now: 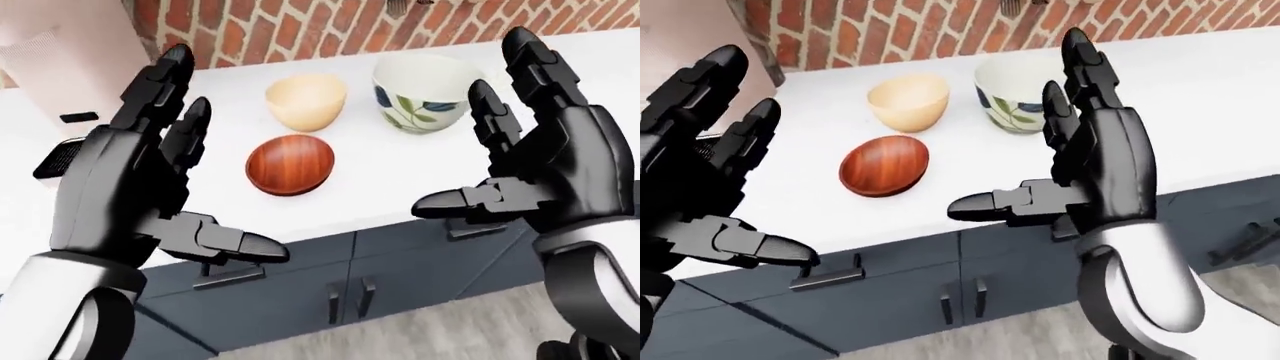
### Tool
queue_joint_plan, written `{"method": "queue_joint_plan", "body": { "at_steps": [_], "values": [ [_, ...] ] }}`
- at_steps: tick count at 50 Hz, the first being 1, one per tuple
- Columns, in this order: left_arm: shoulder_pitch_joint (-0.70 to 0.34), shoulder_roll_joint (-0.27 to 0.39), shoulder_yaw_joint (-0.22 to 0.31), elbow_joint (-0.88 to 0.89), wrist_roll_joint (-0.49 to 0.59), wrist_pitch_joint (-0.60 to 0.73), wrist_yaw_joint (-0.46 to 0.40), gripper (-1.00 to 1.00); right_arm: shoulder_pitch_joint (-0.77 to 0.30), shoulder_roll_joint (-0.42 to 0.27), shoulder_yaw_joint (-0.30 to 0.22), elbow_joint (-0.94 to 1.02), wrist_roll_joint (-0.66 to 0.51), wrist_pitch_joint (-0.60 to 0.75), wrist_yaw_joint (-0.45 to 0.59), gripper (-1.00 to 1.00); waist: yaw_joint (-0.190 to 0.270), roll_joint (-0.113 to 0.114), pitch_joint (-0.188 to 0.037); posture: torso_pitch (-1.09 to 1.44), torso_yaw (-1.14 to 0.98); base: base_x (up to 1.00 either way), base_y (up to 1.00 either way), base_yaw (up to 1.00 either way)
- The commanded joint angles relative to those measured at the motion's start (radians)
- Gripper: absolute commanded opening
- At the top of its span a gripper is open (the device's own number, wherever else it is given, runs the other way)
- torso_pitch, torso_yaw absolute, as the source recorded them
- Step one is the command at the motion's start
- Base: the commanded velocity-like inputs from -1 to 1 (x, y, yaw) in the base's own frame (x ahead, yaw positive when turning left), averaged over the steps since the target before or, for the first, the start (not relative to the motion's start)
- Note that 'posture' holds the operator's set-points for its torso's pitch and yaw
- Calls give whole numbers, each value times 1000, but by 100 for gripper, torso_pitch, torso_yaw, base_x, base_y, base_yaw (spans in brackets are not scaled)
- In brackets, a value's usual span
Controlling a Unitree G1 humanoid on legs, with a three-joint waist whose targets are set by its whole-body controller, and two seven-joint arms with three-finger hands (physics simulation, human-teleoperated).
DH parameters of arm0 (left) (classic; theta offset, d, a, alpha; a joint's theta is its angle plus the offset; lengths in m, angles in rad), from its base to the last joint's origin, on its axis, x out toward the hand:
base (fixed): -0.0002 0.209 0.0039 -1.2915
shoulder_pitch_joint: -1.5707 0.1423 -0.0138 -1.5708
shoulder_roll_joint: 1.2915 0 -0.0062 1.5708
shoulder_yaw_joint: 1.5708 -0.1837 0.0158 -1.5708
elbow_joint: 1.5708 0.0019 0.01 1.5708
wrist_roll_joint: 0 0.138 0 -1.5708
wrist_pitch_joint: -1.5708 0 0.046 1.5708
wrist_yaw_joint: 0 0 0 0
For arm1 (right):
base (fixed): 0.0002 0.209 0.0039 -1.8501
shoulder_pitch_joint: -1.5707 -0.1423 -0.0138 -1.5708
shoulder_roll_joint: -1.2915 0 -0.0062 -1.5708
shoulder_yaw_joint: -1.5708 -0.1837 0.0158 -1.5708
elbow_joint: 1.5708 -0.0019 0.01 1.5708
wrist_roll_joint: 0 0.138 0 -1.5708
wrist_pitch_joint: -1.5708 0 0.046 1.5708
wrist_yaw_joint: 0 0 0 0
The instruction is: Stack the bowls from largest to smallest.
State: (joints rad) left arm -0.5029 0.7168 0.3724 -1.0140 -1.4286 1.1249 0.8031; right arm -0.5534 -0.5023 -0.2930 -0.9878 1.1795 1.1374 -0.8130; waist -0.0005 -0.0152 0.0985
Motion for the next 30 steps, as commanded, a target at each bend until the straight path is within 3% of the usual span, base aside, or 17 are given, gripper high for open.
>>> {"method": "queue_joint_plan", "body": {
  "at_steps": [1, 5, 7, 8, 9, 10, 14, 17, 20, 21, 22, 24, 25, 27, 30],
  "values": [
    [-16, 20, 36, 3, 12, -35, 19, 100, -26, -4, 0, -20, 10, -16, 9, 100, 5, -7, -34, 0, 0, 9, 0, 0],
    [-8, 38, 48, 4, -2, -49, 20, 100, -49, -4, 6, -17, 32, -8, -14, 100, -2, 38, -34, 0, 0, 20, 0, 0],
    [0, 43, 56, 2, -5, -54, 16, 100, -57, -6, 9, -15, 38, -7, -21, 100, -11, 88, -46, 0, 0, 22, 0, 0],
    [4, 44, 57, 3, 0, -56, 10, 100, -59, -6, 10, -15, 39, -8, -23, 100, -11, 127, -65, 0, 0, 22, 0, 0],
    [7, 42, 57, 3, 7, -58, 4, 100, -61, -6, 13, -14, 37, -8, -25, 100, 1, 86, -51, 0, 0, 23, 0, 0],
    [11, 41, 57, 3, 14, -59, -3, 100, -60, -5, 16, -13, 34, -8, -25, 100, -7, 101, -44, 0, 0, 22, 0, 0],
    [11, 41, 60, 8, 23, -60, -12, 100, -55, 0, 20, -10, 12, -9, -11, 100, 2, 79, -61, 0, 0, 14, 0, 0],
    [4, 38, 53, 14, 35, -57, -19, 100, -53, 4, 18, -2, -3, -8, 7, 100, 6, 49, -62, 0, 0, 6, -6, 0],
    [0, 38, 53, 9, 26, -56, -12, 100, -50, 10, 14, -6, -9, -7, 15, 100, 4, 52, -67, 0, 0, 7, -21, 0],
    [-2, 38, 51, 8, 24, -55, -10, 100, -49, 13, 14, -5, -16, -10, 22, 100, 6, 41, -68, 0, 0, 6, 0, 0],
    [-4, 40, 52, 9, 19, -55, -7, 100, -50, 14, 14, -5, -19, -10, 25, 100, 14, 10, -55, 0, 0, 0, 0, 0],
    [-7, 48, 56, 14, 13, -57, -7, 100, -52, 13, 9, -9, -23, -10, 31, 100, 18, -39, -62, 0, 0, 0, 0, 0],
    [-8, 55, 63, 15, -1, -58, 0, 100, -55, 11, 10, -9, -27, -9, 35, 100, 14, 14, -48, 0, 0, 0, 0, 0],
    [-8, 72, 74, 19, -20, -65, 7, 100, -65, 10, 7, -10, -13, -3, 27, 100, 9, 6, -51, 0, 0, 0, 0, 0],
    [8, 97, 94, 15, -51, -81, 17, 100, -84, -1, 1, -4, 19, -7, 13, 100, -3, 25, -35, 0, 0, 0, 0, 0]
  ]
}}
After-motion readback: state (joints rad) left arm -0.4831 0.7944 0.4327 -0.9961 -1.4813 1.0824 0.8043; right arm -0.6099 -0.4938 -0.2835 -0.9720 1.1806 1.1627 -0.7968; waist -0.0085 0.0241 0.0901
